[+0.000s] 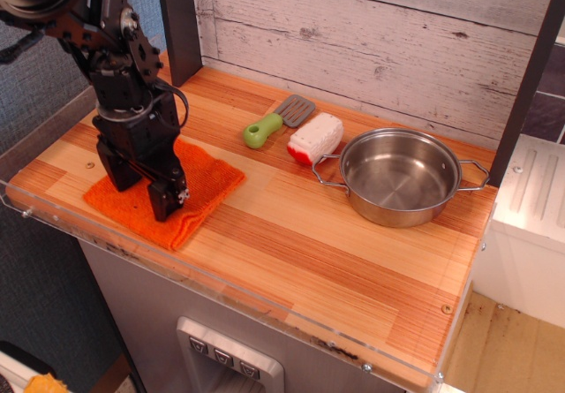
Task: Slide the orange cloth to the front center of the counter.
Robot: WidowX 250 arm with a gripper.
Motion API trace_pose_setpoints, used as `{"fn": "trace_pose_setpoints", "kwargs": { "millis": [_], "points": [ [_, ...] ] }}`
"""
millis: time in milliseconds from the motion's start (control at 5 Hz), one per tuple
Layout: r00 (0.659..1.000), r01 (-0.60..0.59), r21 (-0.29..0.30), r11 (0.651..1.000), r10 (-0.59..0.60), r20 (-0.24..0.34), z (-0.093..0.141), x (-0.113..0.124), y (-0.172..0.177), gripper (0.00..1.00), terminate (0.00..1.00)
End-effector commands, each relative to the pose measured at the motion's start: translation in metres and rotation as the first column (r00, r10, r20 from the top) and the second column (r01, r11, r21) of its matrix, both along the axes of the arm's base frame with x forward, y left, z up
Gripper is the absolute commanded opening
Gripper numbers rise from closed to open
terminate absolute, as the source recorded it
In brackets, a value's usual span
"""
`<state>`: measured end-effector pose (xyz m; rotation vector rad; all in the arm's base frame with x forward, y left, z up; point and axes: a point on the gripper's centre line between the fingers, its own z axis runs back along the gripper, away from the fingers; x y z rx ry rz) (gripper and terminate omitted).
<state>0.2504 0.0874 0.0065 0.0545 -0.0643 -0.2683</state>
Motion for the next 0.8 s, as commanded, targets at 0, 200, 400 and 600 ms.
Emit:
{"fn": "trace_pose_setpoints", "kwargs": {
  "millis": [0,200,400,600],
  "points": [
    [0.999,0.02,-0.018,1.0,-0.019,0.03,0.029,-0.009,-0.061,1.0,0.0],
    [1.0,0.01,-0.016,1.0,-0.01,0.005,0.033,0.004,-0.099,1.0,0.0],
    [0.999,-0.032,0.007,0.999,0.032,-0.043,0.032,0.016,-0.129,1.0,0.0],
    [0.997,-0.063,0.002,0.998,0.063,-0.044,0.033,0.018,-0.134,1.0,0.0]
  ]
}}
